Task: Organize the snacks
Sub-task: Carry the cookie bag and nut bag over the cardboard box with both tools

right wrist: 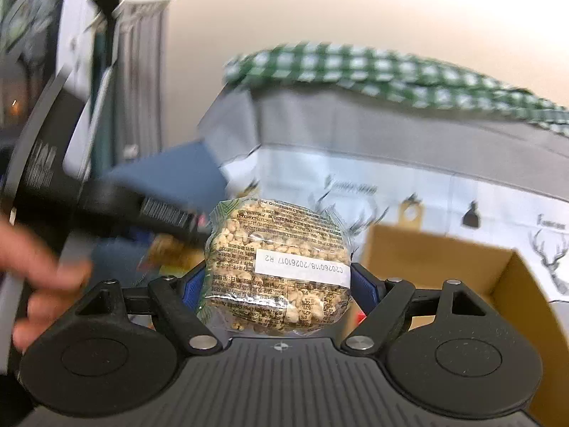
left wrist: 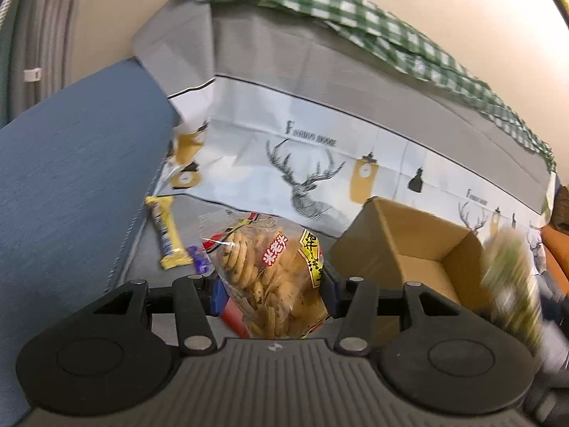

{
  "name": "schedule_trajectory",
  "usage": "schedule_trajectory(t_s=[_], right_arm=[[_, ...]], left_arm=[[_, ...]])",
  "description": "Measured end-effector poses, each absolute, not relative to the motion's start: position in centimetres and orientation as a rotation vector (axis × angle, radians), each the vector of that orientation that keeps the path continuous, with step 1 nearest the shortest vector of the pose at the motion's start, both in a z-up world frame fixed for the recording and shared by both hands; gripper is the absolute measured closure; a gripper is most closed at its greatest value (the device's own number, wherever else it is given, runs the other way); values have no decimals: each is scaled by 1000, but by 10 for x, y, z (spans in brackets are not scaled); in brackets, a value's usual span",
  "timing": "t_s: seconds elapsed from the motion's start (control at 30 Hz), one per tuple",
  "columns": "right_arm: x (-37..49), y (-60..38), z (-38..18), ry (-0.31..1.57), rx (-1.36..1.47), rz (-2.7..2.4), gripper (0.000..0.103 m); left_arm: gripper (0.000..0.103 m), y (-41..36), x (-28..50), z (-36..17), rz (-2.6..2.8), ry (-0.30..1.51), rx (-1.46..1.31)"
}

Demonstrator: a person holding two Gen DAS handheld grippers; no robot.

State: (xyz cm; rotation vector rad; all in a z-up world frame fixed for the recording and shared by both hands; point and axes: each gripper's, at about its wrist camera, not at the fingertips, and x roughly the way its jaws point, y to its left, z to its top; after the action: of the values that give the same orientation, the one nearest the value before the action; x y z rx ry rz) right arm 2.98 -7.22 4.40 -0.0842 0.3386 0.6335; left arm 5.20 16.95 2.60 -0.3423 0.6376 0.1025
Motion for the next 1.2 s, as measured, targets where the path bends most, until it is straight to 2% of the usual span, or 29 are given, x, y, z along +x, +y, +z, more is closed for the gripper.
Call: schedule_trajectory(t_s=[0.17,0.37,0.5,0.8,1.2], right_arm=[[69,-108,61,284,-78,563,22],[113,-156,41,333,-40,432,22],[125,-180,21,425,12,381,22],[134,-197,12,417,7,352,22],[145,-210,5,437,-8,322,22]], left_arm=[[47,148,58,31,59,613,-314],[47,125,62,38,15,567,-277],[47,111,70,40,-6,548,-273],[47,76,88,34,-95,470,-294],[47,36,116,12,-176,495,-285]])
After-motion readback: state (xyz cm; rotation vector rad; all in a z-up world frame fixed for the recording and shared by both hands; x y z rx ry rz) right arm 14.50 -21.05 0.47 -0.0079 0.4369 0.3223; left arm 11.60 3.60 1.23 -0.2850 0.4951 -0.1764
